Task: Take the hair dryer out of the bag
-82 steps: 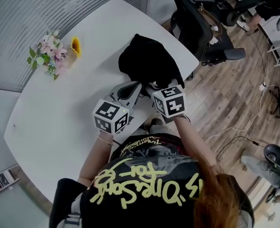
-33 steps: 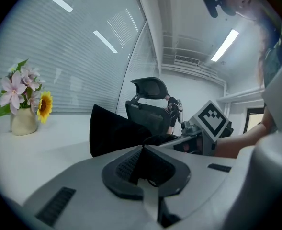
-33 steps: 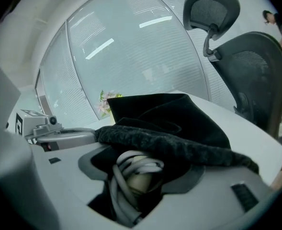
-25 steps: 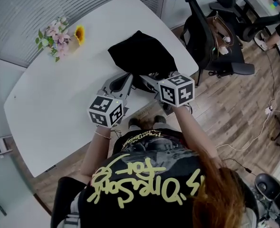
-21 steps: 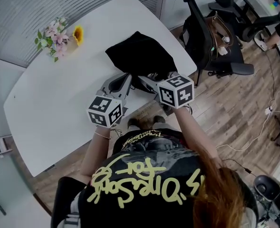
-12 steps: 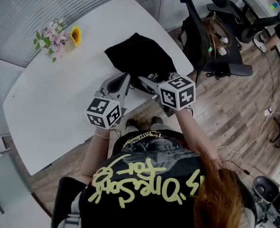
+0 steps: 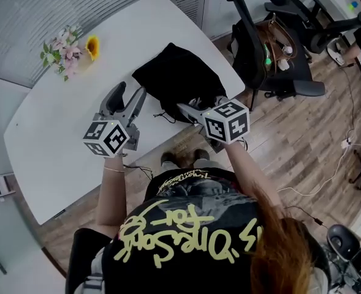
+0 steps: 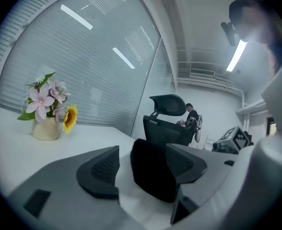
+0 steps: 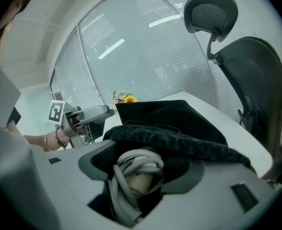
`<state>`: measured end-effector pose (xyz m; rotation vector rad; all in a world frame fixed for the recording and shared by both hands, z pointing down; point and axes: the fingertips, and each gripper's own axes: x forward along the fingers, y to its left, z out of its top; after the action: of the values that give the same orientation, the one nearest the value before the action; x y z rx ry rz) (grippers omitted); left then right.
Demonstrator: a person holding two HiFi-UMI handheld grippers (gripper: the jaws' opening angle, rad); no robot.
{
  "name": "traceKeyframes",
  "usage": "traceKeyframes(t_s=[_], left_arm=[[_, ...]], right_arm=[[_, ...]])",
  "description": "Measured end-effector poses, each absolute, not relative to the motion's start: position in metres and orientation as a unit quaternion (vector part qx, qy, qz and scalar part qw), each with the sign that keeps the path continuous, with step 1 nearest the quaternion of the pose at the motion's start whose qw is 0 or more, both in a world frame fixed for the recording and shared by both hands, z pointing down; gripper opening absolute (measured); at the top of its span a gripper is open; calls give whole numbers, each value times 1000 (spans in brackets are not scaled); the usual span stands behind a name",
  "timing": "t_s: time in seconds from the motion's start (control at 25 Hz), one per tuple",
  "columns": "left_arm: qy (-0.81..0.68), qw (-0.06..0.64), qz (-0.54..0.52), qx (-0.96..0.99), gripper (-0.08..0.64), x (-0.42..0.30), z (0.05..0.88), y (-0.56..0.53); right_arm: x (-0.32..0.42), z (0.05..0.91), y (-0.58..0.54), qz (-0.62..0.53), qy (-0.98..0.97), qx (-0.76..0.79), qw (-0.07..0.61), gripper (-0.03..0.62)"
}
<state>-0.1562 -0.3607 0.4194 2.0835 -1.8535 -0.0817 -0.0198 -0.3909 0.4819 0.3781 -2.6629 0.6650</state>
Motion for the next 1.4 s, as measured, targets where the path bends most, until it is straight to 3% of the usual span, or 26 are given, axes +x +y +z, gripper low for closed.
traceKeyframes(t_s=[0.08, 0.2, 0.32, 0.48, 1.12, 1.4], left_arm=[[-659, 179, -4, 730, 324, -166, 427, -378], [-649, 192, 42, 735, 313, -160, 443, -399], [-646, 206, 98, 728, 212, -150, 463, -409], [-654, 184, 134, 721, -2, -147, 467, -414], [-709, 161, 100, 679, -2, -204, 450, -406], [-718, 166, 91, 670, 0, -217, 451, -397]], right_arm=[[-20, 484, -388, 227, -947, 129, 188, 282], [-21, 483, -384, 218, -950, 122, 188, 282], [-20, 481, -384, 209, -952, 120, 190, 281], [-21, 481, -383, 189, -955, 116, 198, 278], [-17, 468, -377, 192, -959, 112, 176, 267], [-20, 491, -362, 76, -962, 102, 243, 270]])
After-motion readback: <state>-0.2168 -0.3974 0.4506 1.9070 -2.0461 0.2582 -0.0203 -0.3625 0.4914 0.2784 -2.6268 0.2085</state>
